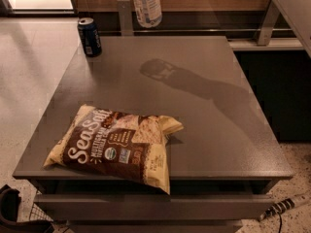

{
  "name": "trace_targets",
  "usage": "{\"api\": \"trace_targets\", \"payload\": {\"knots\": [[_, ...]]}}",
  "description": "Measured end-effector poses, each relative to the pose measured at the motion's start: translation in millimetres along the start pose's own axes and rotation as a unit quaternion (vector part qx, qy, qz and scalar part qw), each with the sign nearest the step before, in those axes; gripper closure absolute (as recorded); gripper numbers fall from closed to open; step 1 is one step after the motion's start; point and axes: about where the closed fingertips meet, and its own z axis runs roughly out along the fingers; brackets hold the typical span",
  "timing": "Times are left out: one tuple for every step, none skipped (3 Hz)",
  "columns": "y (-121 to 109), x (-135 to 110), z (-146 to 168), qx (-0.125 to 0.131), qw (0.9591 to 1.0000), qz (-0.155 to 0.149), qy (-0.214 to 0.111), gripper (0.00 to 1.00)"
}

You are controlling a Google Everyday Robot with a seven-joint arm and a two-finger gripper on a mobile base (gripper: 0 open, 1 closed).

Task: Move blue plastic bottle near brown chip bag

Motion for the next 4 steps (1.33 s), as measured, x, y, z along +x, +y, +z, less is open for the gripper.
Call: {"api": "trace_targets", "payload": {"knots": [[10,-13,-40,0.023,0.9997,0.001,-0.005,1.0],[13,-7,-97,0.076,0.997,0.016,-0.008,1.0],[10,5,-128,0.115,0.993,0.027,-0.003,1.0],[10,21,-154,0.146,0.9883,0.044,-0.001,1.0]]}}
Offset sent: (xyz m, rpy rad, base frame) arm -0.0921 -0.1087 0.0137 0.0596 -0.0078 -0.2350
